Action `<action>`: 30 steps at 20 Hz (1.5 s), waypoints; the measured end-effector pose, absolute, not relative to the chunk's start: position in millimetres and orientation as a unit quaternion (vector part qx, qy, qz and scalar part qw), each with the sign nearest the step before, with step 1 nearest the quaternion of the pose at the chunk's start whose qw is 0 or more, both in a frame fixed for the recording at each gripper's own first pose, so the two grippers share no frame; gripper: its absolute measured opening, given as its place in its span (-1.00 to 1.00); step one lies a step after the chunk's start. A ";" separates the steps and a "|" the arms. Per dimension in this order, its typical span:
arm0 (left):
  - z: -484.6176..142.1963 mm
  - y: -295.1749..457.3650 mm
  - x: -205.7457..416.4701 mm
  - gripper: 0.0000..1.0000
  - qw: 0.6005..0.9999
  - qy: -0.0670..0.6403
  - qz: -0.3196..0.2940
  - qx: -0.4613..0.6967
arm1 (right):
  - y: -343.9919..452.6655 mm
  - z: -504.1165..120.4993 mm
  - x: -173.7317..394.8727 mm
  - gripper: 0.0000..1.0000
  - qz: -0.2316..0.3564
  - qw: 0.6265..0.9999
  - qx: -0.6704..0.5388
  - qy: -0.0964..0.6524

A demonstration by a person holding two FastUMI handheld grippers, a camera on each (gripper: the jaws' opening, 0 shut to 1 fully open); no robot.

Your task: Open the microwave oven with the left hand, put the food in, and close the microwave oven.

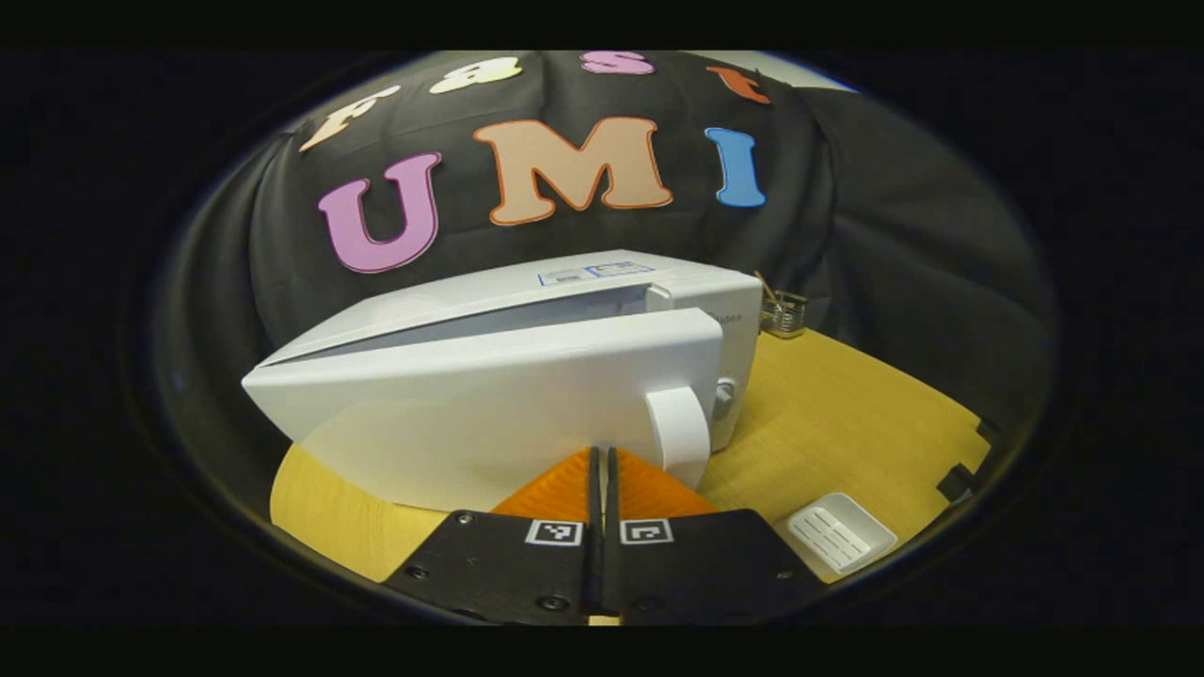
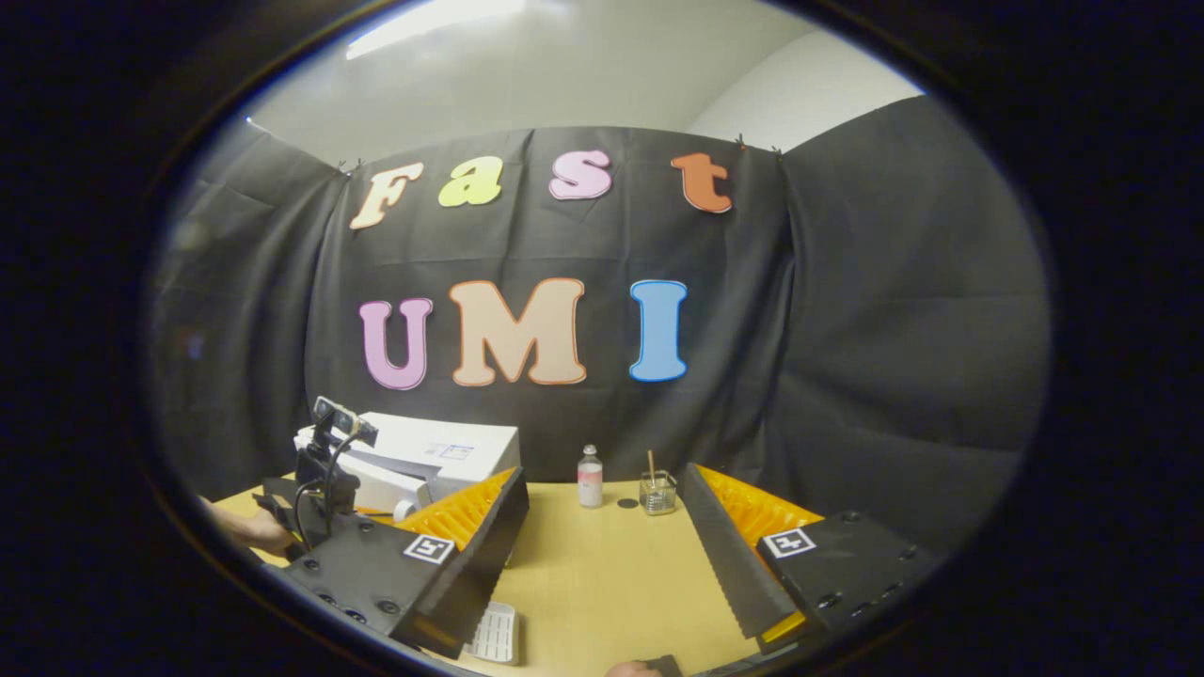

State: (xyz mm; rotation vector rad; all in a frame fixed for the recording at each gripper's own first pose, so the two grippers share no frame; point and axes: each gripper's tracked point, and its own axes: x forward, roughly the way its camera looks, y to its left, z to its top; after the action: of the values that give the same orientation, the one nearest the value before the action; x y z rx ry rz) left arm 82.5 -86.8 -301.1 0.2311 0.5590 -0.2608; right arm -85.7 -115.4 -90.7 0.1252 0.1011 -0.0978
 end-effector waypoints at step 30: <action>-299.8 -97.2 129.6 -0.99 0.955 0.259 -0.102 0.107 | -94.5 -112.3 -67.7 0.93 -0.027 0.994 0.070 0.080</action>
State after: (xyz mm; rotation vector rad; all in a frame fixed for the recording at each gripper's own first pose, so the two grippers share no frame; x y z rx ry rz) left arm 129.6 -97.2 -299.8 0.2181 0.5254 -0.2068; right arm -67.7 -94.5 -112.3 0.1400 0.1612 -0.0542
